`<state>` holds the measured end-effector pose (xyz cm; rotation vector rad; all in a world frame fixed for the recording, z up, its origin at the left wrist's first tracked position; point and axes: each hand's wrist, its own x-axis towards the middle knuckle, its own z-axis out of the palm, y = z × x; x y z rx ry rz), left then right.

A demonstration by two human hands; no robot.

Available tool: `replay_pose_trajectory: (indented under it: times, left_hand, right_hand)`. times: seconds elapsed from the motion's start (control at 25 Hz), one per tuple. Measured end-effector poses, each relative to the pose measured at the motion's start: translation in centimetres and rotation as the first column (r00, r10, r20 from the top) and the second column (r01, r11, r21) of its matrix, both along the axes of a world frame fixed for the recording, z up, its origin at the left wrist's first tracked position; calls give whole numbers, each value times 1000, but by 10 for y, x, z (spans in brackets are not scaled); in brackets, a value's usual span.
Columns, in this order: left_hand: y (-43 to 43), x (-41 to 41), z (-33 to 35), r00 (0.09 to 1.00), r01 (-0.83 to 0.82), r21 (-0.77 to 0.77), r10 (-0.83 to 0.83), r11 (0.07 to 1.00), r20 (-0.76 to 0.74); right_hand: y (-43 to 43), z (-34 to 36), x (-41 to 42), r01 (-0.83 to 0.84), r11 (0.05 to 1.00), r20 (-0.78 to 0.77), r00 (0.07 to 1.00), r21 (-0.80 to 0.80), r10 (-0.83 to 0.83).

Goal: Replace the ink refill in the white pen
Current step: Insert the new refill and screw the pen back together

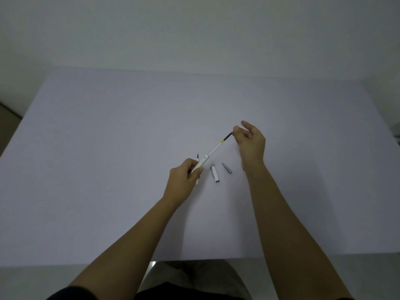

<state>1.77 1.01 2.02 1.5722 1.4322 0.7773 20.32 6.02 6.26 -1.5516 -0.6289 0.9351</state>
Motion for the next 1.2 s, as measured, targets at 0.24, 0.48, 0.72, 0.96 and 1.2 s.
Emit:
replay_pose_trajectory:
  times: [0.24, 0.48, 0.72, 0.96, 1.2]
  left_hand:
    - [3, 5, 8, 998, -30, 22, 29, 999, 51]
    - [3, 7, 7, 996, -85, 51, 83, 995, 30]
    - [3, 2, 6, 996, -90, 106, 87, 990, 30]
    - [8, 1, 3, 999, -50, 116, 50, 992, 8]
    - [12, 4, 5, 994, -102, 74, 99, 992, 50]
  right_hand:
    - [-12, -4, -16, -181, 983, -11, 983, 8, 181]
    - [-20, -13, -27, -227, 974, -92, 970, -1, 226]
    - [-15, -12, -27, -308, 951, -54, 950, -26, 306]
    - [-12, -14, -30, -281, 959, -27, 960, -31, 280]
    - [-8, -22, -21, -370, 924, -29, 929, -94, 369]
